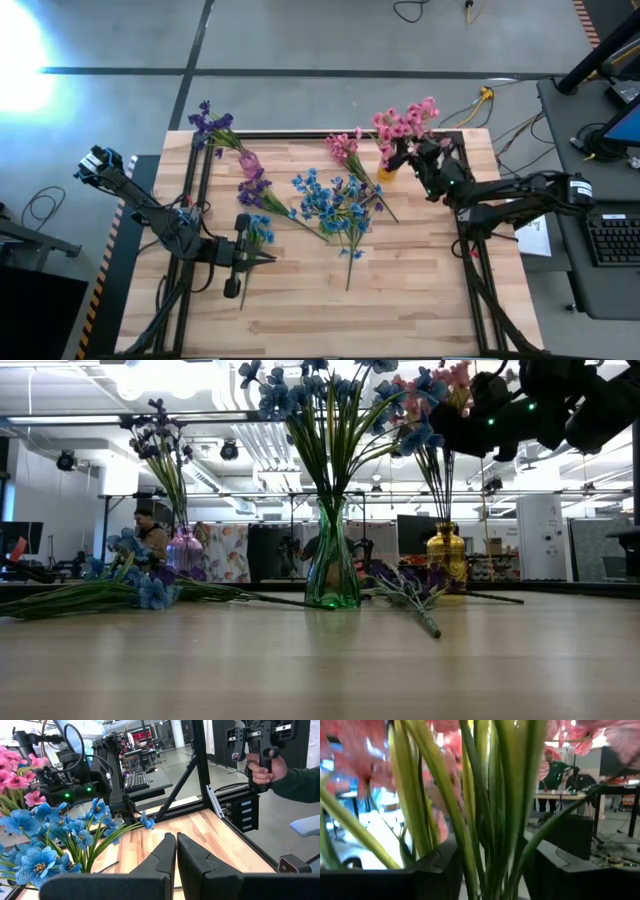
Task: Sort flowers into vase by color
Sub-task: Put the bottom pink flowers into the yellow vase
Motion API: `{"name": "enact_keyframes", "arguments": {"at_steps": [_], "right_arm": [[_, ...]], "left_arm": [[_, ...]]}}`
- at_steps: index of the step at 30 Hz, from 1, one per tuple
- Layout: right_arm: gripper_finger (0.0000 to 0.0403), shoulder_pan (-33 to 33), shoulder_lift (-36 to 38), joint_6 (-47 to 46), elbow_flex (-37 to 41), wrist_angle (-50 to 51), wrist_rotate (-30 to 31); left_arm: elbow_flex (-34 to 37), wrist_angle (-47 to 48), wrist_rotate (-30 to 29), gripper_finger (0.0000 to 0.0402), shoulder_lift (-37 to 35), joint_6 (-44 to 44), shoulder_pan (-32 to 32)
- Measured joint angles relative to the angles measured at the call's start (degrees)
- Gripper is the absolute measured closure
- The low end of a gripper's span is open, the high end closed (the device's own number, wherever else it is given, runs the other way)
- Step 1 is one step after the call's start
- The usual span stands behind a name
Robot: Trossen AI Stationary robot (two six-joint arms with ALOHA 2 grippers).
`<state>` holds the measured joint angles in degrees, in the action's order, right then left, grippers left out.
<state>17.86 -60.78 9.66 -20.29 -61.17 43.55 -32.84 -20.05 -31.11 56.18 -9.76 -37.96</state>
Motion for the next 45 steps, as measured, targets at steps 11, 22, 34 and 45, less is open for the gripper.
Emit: {"name": "enact_keyframes", "arguments": {"at_steps": [11,22,34,45], "right_arm": [[0.0163,-3.45,1.2,-6.71,0.0,14.31,3.14],[0.0131,-7.67,6.98,-8.6,0.0,23.66,7.06],[0.0123,-8.25,10.6,-7.13,0.0,25.32,7.54],[0.0098,-8.25,15.21,-15.66,-0.03,36.65,7.45]], "left_arm": [[0.0,0.02,0.0,0.0402,0.0,0.02,-0.02],[0.0,0.04,0.0,0.0402,0.0,1.26,0.0],[0.0,0.41,0.0,0.0402,0.0,1.91,0.0],[0.0,0.79,-2.95,0.0402,0.0,2.37,0.01]]}}
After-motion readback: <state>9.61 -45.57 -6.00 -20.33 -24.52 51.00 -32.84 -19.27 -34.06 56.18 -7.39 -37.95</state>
